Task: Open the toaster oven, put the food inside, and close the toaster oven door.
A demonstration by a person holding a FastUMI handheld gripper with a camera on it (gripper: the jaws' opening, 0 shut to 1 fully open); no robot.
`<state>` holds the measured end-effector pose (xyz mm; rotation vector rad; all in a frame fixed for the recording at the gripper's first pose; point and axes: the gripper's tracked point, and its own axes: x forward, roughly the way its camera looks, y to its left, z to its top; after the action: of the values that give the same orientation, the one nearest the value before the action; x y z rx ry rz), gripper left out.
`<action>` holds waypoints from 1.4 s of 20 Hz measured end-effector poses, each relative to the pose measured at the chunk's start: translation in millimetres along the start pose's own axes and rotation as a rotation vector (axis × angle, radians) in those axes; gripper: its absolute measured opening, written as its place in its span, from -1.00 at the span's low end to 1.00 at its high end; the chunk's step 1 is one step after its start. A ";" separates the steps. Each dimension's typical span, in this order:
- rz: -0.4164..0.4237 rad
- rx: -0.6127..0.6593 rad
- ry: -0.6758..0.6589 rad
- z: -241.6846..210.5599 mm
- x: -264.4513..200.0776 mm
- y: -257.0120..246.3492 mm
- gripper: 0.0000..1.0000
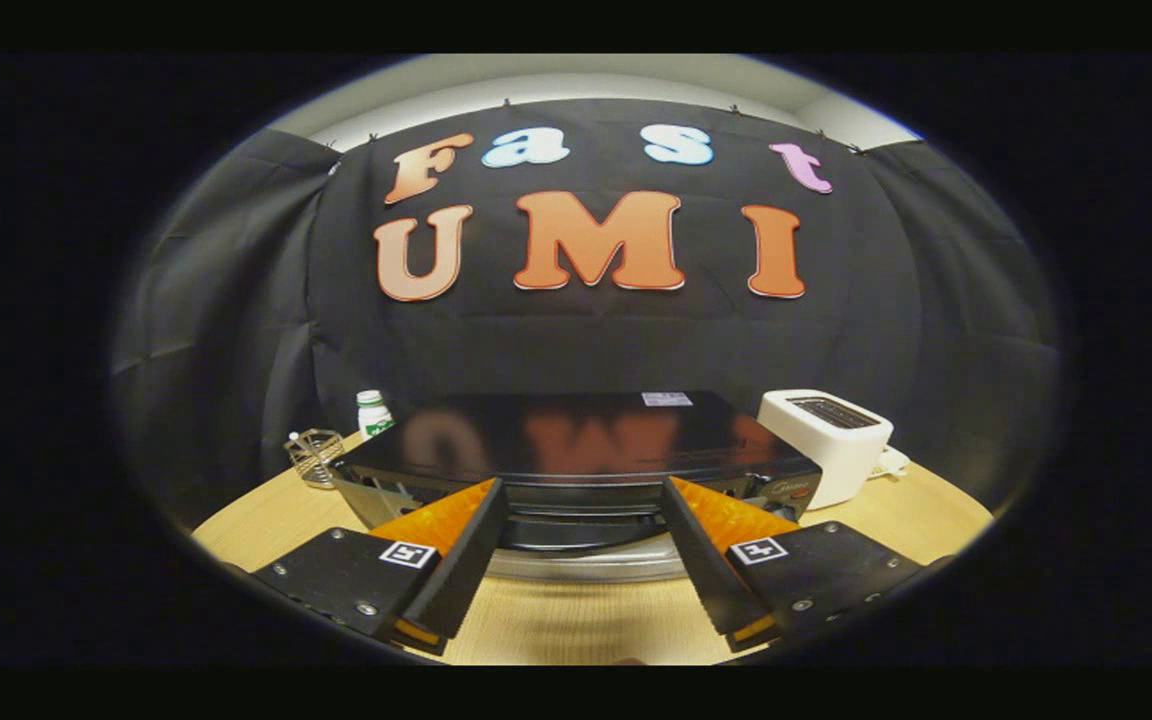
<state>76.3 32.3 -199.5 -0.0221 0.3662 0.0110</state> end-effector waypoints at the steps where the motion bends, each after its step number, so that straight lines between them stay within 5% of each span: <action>1: 0.010 -0.007 0.014 -4.6 -5.8 0.2 0.83; 19: 0.163 -0.070 0.217 -101.7 -82.2 1.4 0.82; 28: 0.271 0.229 0.382 -152.4 -82.5 8.9 0.81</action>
<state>-55.4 37.1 -312.4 0.2551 0.7479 0.2355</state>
